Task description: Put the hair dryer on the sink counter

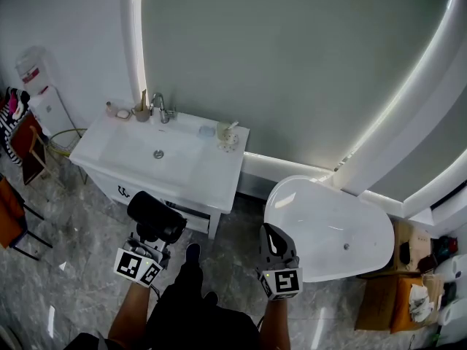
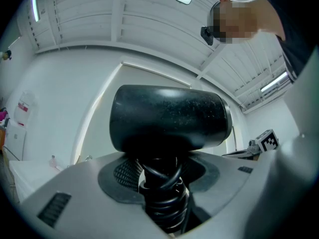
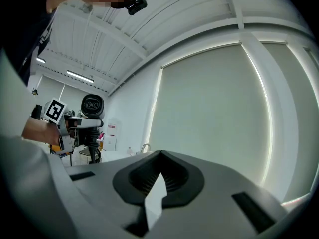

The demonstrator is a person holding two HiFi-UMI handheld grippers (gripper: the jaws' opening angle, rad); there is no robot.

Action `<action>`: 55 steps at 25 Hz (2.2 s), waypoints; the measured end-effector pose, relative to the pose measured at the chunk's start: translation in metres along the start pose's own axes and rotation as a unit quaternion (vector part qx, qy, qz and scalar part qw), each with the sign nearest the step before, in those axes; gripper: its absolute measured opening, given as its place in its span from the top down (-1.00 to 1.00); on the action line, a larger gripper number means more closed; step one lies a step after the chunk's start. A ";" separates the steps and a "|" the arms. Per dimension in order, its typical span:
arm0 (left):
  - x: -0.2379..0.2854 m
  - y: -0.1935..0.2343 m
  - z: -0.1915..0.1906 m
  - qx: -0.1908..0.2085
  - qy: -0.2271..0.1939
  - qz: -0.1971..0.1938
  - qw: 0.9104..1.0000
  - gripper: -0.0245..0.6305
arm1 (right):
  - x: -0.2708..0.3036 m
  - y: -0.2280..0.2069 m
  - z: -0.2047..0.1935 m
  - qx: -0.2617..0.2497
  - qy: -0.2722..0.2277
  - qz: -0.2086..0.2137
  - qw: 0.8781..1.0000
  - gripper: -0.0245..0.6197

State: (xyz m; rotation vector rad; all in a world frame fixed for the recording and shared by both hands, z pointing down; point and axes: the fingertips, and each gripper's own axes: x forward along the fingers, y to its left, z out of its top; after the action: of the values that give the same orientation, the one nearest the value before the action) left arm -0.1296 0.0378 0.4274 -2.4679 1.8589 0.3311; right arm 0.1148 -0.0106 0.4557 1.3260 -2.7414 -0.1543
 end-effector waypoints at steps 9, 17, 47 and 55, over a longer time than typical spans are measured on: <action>0.055 0.039 -0.022 -0.005 0.014 0.004 1.000 0.24 | 0.058 -0.038 -0.013 0.019 0.003 -0.018 1.000 0.84; 0.135 0.095 -0.038 -0.024 0.018 0.003 1.000 0.24 | 0.147 -0.077 -0.010 0.012 0.016 -0.027 0.999 0.84; 0.313 0.199 -0.061 -0.026 0.027 -0.020 0.999 0.24 | 0.331 -0.154 0.000 -0.008 0.013 -0.037 0.999 0.84; 0.340 0.174 -0.067 -0.014 0.036 -0.016 0.999 0.24 | 0.344 -0.182 -0.003 0.010 0.006 -0.015 1.000 0.84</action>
State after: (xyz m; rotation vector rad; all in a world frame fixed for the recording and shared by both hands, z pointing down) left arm -0.1961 -0.3433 0.4463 -2.5567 1.8521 0.2714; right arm 0.0434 -0.3930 0.4486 1.3703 -2.7215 -0.1207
